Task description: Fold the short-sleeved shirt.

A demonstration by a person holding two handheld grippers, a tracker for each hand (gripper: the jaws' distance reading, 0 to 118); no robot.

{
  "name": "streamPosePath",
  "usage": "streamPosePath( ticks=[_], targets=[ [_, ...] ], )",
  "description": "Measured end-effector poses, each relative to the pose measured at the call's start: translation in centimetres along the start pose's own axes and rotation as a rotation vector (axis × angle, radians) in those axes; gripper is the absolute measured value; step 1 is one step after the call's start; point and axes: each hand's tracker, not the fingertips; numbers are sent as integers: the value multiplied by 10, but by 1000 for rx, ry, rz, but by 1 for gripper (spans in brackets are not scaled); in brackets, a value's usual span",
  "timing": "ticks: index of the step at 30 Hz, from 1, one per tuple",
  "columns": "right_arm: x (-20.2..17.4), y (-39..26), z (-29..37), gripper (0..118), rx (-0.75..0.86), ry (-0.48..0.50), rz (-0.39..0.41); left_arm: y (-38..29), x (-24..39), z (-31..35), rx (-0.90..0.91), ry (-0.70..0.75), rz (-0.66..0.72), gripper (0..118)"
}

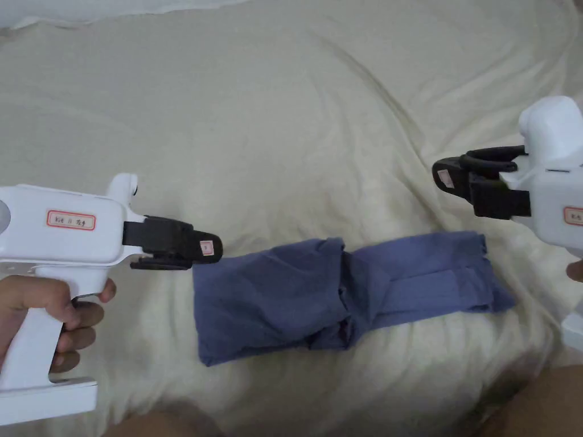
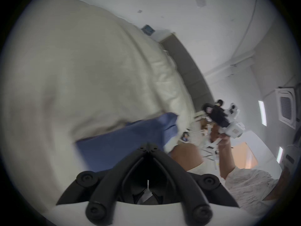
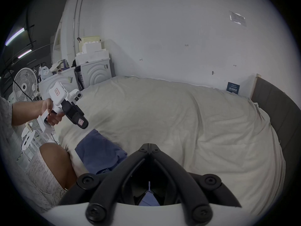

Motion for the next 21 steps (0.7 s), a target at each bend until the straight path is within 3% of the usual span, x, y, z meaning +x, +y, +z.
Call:
streamPosePath(
  ticks=[4,8,12,16,18,20,21],
  targets=[
    [-11,-1,-20,0,-14,32,18,-29,-57,41,-36,58,75,0],
    [-17,-1,-35,0,-37,56,31,-45,-68,32,-67,27,84,0],
    [-16,1,-40,0,-54,52,32,-45,-83,7,-87,-171,140,0],
    [-14,1,-38,0,-69,40,32,-40,-100,-12,-58,-280,159,1],
    [-12,1,-37,0,-78,31,35,-39,-110,-18,-52,-300,189,27],
    [-9,0,-38,0,-86,23,33,-41,-125,-22,-83,-325,240,74],
    [-7,0,-39,0,-91,21,33,-43,-132,-25,-90,-330,253,80]
  ],
)
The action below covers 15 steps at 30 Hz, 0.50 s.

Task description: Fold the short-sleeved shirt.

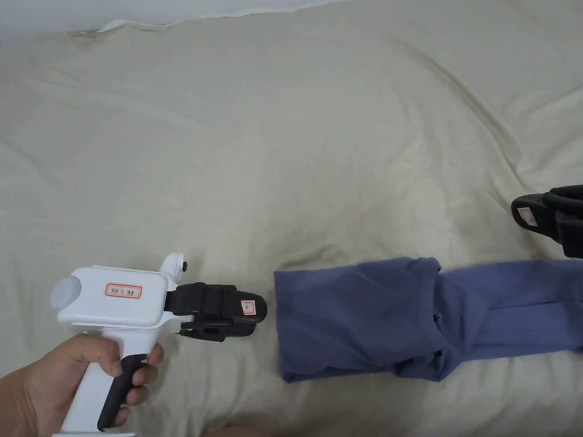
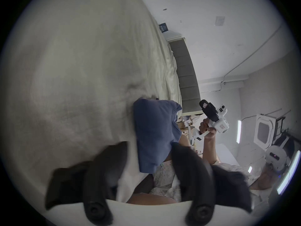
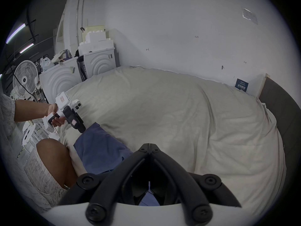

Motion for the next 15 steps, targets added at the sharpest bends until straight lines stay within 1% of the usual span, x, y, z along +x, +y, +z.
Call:
streamPosePath(
  ticks=[1,3,5,6,10,11,13,15],
  targets=[
    [0,0,-1,0,-7,-2,0,0,-6,-1,12,-2,0,80],
    [0,0,-4,0,-21,-6,8,1,-10,1,29,-74,13,80],
    [-1,1,-6,0,-30,-4,16,4,-12,-1,19,-64,18,80],
    [-1,2,-8,0,-34,-3,17,1,-16,-5,42,-103,30,80],
    [-1,4,-15,0,-42,0,17,4,-13,-27,14,-149,45,80],
    [-2,4,-17,0,-44,0,17,5,-9,-33,-7,-135,26,80],
    [-4,5,-18,0,-49,6,21,8,-5,-48,-34,-152,9,80],
    [-5,6,-18,0,-50,10,24,10,-1,-60,-61,-113,-12,80]
  ],
)
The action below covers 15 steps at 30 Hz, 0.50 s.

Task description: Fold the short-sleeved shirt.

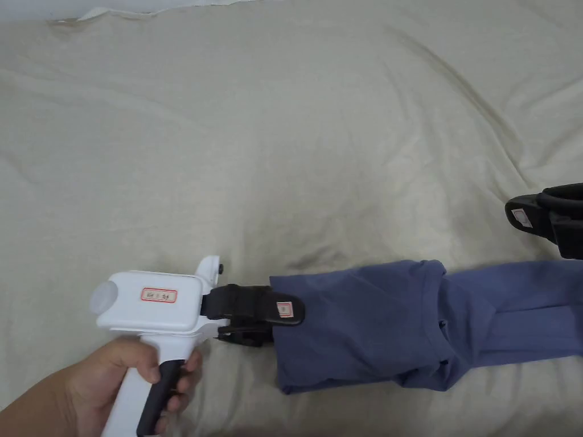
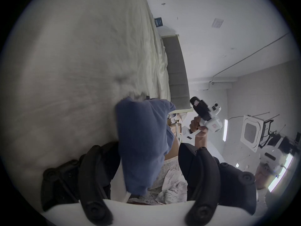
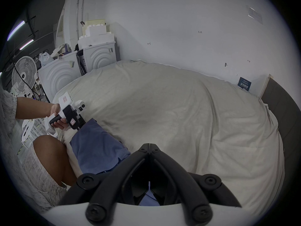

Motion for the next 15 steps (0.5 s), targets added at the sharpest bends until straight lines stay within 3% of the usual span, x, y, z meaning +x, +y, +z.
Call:
streamPosePath(
  ticks=[9,11,12,14,15],
  targets=[
    [4,-1,0,0,3,-5,-5,16,16,-40,-57,-7,-20,79],
    [4,-1,1,0,1,-9,-1,17,21,-44,-65,25,-42,75],
    [4,-1,2,0,-1,-10,0,16,25,-45,-61,48,-49,67],
    [3,0,3,0,-1,-15,1,16,30,-47,-65,166,-88,26],
    [3,1,3,0,-2,-16,-1,20,27,-47,-66,229,-107,25]
  ],
)
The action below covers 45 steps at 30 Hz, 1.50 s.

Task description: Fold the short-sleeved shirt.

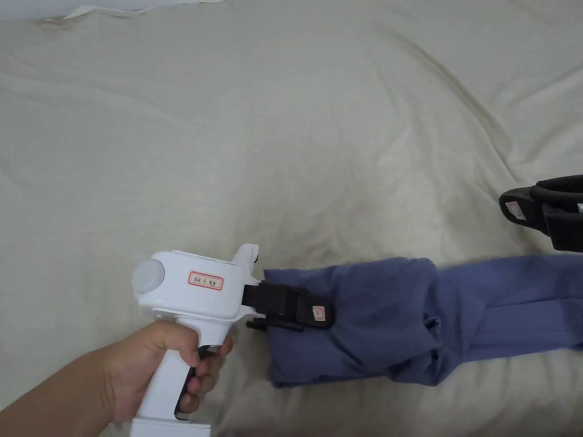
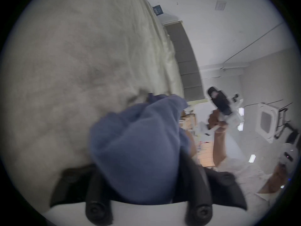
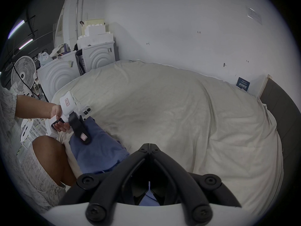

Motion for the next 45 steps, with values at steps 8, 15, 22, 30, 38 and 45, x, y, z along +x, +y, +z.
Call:
streamPosePath(
  ticks=[8,15,22,30,38,45],
  targets=[
    [1,2,1,0,16,0,-6,-2,31,2,-3,123,-36,20],
    [0,2,4,0,22,-2,-6,-5,48,17,-12,216,-73,19],
    [-1,9,3,0,39,-4,0,-16,30,84,12,356,-42,18],
    [-19,22,-8,0,56,37,25,-45,1,231,6,629,72,18],
    [-18,19,-23,0,55,59,24,-57,40,277,49,830,108,19],
    [-14,17,-22,0,60,66,12,-40,88,217,123,962,151,19]
  ],
)
